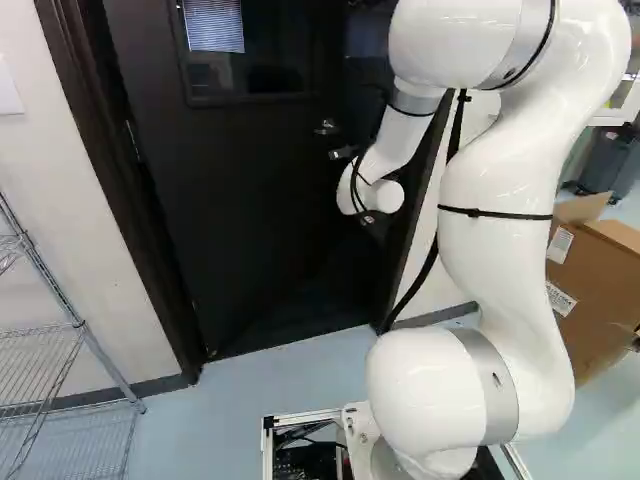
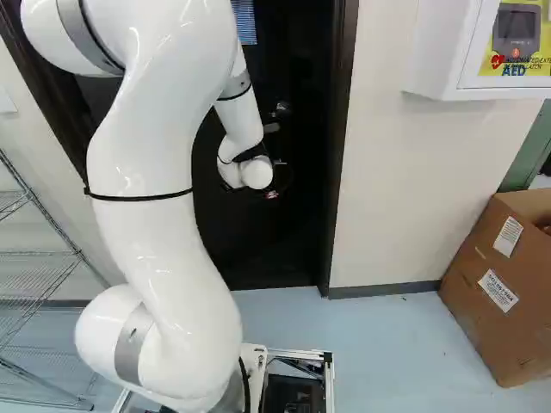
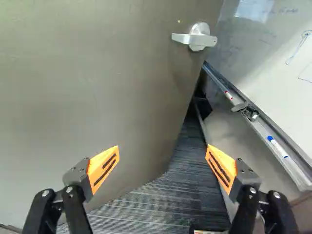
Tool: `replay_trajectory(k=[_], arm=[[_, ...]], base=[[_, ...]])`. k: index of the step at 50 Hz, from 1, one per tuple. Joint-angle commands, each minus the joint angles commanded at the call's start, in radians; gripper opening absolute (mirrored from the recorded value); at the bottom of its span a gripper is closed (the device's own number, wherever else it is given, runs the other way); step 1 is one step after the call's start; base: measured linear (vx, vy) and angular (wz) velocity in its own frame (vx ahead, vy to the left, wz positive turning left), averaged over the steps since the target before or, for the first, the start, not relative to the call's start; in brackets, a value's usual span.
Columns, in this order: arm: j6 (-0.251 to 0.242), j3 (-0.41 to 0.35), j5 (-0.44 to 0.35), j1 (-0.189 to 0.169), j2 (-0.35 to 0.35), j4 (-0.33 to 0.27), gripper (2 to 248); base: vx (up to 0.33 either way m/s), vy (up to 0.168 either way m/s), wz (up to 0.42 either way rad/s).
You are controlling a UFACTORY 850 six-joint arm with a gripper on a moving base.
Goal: Open the door and move inside
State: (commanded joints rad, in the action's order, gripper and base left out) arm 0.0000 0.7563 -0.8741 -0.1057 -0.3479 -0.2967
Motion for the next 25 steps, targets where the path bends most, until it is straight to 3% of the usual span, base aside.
replay_trajectory(k=[25], arm=[[0.000,-0.137,0.050,-0.014,0.114,0.104,247]], base=[[0.000,0.000,0.000]])
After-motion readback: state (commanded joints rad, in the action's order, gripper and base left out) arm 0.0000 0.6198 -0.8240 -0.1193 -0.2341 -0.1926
